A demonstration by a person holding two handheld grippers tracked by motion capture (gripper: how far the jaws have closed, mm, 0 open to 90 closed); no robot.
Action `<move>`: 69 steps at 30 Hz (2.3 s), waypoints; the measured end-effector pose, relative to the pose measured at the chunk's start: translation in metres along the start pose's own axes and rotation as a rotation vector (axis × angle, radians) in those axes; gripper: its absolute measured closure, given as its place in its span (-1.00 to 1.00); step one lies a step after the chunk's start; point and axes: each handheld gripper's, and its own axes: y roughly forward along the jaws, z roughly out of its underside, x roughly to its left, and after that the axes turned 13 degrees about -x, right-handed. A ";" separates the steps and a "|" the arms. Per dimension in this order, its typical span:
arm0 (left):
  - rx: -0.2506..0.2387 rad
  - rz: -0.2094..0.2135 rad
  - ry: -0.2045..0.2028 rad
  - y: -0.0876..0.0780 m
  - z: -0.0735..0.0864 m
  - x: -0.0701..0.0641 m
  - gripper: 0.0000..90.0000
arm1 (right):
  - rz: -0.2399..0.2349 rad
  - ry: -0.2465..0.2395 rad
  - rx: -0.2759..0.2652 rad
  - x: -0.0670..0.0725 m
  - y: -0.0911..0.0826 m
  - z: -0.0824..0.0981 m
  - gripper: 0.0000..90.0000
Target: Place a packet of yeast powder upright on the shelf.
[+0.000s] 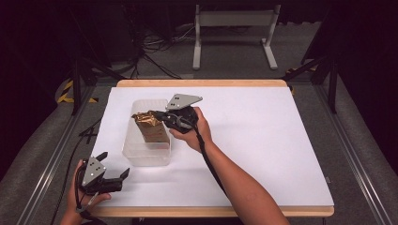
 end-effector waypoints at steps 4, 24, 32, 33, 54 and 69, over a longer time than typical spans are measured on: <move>0.004 0.001 0.002 0.000 0.000 0.000 -0.89 | 0.011 -0.012 0.010 0.001 -0.002 0.000 1.00; 0.007 0.002 0.010 0.001 0.000 -0.001 -0.89 | 0.069 -0.022 0.044 -0.005 -0.011 0.007 0.83; 0.006 0.001 0.014 0.001 0.000 -0.001 -0.89 | 0.073 -0.040 0.069 -0.004 -0.016 0.004 0.72; 0.007 0.002 0.013 0.001 0.000 -0.001 -0.89 | 0.070 -0.041 0.074 -0.004 -0.017 0.004 0.70; 0.009 0.004 0.018 0.002 -0.001 -0.002 -0.89 | 0.083 -0.084 0.127 -0.005 -0.034 0.003 0.56; 0.012 0.009 0.018 0.002 -0.001 -0.002 -0.89 | 0.082 -0.123 0.176 -0.003 -0.050 -0.001 0.42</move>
